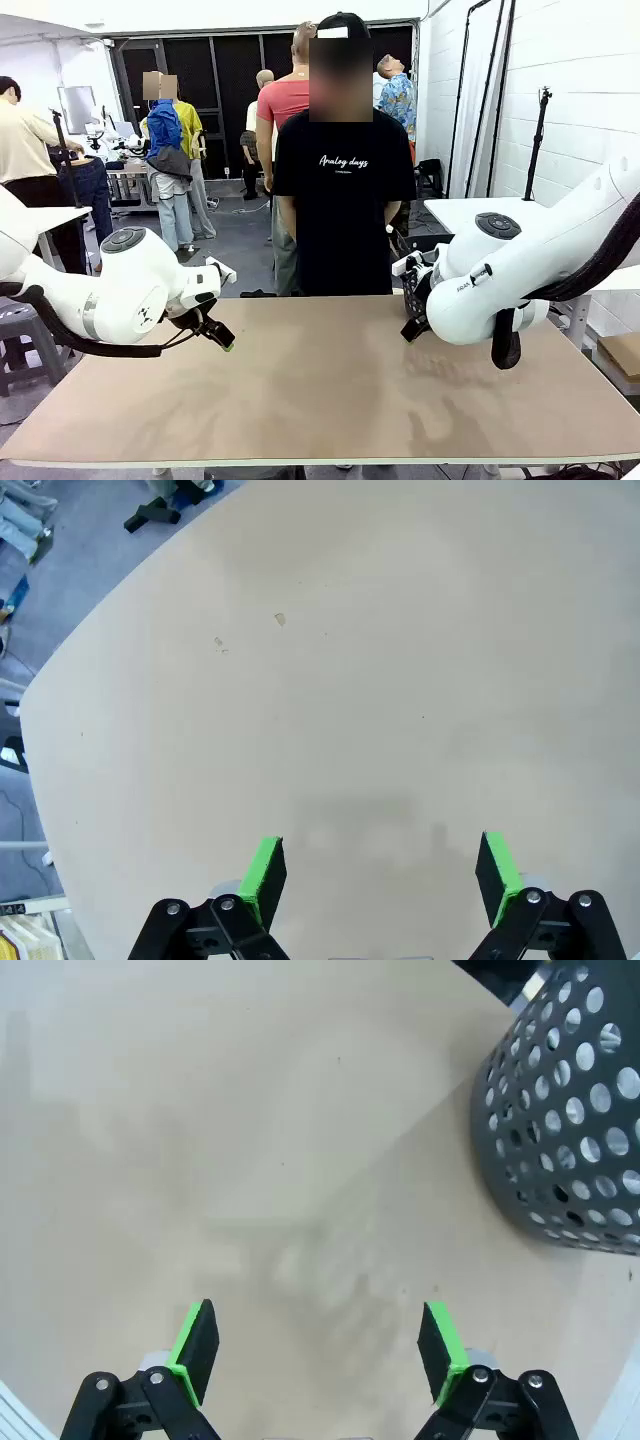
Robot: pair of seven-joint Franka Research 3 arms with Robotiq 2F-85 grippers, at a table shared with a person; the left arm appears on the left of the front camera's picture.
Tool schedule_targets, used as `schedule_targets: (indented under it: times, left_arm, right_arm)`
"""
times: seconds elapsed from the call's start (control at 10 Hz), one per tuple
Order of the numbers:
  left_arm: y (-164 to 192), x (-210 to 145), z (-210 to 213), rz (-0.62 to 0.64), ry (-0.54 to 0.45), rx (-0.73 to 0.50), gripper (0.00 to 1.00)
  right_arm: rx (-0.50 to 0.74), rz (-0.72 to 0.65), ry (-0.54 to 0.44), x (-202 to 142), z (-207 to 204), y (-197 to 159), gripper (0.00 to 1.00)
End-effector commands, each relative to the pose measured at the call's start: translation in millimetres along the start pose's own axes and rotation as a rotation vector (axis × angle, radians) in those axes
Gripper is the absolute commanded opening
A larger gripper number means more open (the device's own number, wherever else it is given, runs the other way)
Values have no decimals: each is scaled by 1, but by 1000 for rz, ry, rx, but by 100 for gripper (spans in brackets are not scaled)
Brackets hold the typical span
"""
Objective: Fold the training pants.
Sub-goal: Grab both ends of the Training pants handed by a person.
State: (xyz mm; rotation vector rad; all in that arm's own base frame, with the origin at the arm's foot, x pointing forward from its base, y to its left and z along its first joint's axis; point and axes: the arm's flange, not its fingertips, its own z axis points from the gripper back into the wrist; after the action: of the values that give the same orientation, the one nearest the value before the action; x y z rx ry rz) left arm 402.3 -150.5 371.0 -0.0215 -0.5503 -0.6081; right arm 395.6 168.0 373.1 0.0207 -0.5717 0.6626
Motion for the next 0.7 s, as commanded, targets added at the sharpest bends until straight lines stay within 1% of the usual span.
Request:
schedule_targets:
  times: [0.0,0.6]
  left_arm:
    - [0,0,0,0,0,0,100]
    - [0,0,0,0,0,0,100]
  right_arm:
    - [0,0,0,0,0,0,100]
    - [0,0,0,0,0,0,100]
